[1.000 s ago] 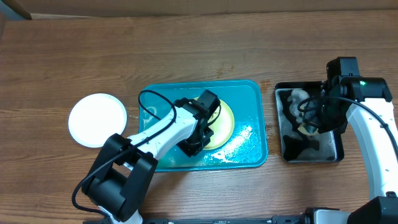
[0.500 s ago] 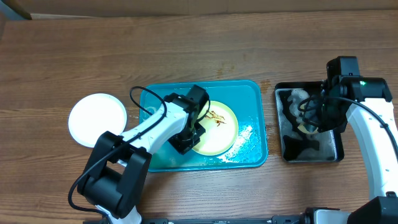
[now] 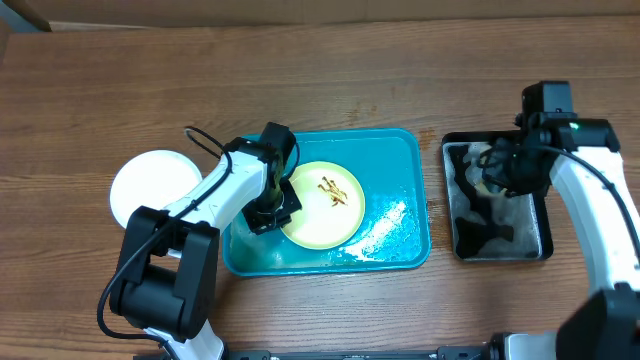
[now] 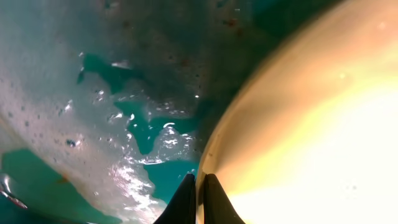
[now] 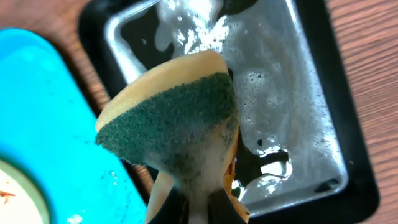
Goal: Clean dirty plates on tray and stack at the side
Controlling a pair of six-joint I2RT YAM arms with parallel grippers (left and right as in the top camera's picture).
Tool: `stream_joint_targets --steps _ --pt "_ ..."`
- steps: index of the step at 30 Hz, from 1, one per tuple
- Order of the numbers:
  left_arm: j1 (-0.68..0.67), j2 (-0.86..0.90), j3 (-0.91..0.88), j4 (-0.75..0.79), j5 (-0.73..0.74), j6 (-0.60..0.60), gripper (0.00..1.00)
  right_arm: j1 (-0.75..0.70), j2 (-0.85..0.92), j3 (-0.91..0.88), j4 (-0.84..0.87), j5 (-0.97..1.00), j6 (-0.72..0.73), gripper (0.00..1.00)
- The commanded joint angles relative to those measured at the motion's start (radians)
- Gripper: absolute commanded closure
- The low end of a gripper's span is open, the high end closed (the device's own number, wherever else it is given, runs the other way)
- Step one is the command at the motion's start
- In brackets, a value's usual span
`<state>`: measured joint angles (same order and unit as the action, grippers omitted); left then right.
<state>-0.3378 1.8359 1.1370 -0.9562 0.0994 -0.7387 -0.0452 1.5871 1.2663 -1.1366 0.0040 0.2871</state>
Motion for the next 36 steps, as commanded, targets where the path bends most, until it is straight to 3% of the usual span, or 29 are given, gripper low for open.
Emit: stream_joint_targets --steps 1,16,21,30,34,36 --pt "0.001 0.011 -0.007 -0.005 0.002 0.145 0.96 -0.004 0.071 -0.004 0.006 -0.002 -0.003 0.96" --pt "0.001 0.011 -0.007 -0.011 0.001 0.178 0.96 -0.004 0.364 -0.007 0.033 -0.003 -0.003 0.96" --pt "0.001 0.011 -0.007 -0.011 0.001 0.178 0.96 -0.005 0.396 -0.079 0.137 -0.002 0.002 0.96" --pt "0.001 0.011 -0.007 -0.011 0.001 0.178 0.96 -0.011 0.406 -0.219 0.272 -0.014 0.141 0.96" --pt "0.001 0.011 -0.007 -0.008 0.001 0.178 0.96 -0.011 0.406 -0.219 0.278 -0.195 0.151 0.96" --pt "0.001 0.011 -0.007 -0.008 0.001 0.178 0.96 -0.011 0.406 -0.219 0.314 -0.360 0.076 0.96"
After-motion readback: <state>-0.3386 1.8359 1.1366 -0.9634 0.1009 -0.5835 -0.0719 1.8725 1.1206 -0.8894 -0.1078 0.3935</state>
